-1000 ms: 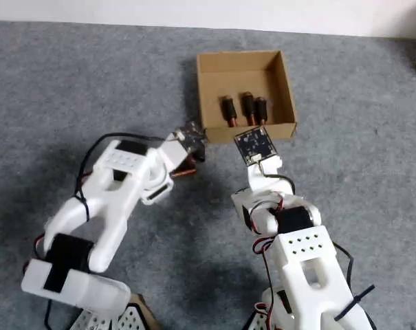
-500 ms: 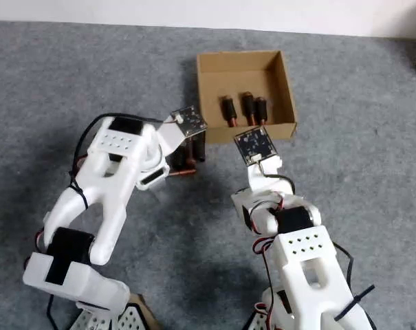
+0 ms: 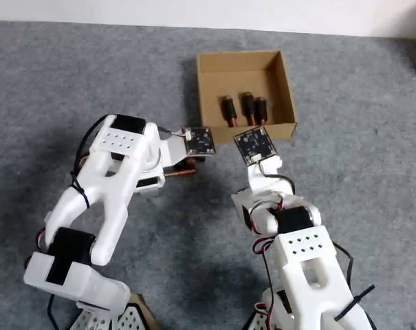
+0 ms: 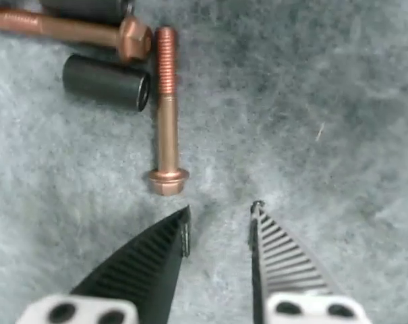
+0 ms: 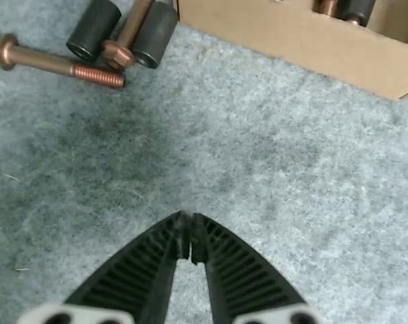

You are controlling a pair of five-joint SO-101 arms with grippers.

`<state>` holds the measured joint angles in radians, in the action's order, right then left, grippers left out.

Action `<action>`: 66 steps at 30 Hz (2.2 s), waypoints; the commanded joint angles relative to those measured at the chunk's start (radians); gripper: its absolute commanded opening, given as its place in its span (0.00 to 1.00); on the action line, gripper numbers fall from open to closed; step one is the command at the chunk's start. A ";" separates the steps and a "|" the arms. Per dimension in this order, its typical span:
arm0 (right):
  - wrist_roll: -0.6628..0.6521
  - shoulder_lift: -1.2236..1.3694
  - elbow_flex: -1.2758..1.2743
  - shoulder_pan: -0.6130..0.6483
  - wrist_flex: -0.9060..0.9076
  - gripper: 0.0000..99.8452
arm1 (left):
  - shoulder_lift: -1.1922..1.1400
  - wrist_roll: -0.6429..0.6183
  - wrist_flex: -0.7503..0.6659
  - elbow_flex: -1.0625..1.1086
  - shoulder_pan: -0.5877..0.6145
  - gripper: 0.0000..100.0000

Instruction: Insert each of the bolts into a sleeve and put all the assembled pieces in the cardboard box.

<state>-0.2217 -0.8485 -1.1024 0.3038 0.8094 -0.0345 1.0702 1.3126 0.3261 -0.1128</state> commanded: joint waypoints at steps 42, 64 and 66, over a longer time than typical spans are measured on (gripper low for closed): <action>-0.040 -0.022 -0.090 0.012 -0.139 0.01 | -0.530 -0.133 0.180 -0.595 0.093 0.00; -0.040 -0.022 -0.091 0.010 -0.139 0.01 | -0.329 0.462 0.448 -0.582 0.170 0.00; -0.040 -0.022 -0.091 0.010 -0.139 0.01 | -0.329 0.489 0.448 -0.572 0.171 0.00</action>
<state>-0.2478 -0.8485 -1.2006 0.3053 0.6912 -0.4396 1.3372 1.7453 -0.2432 0.0483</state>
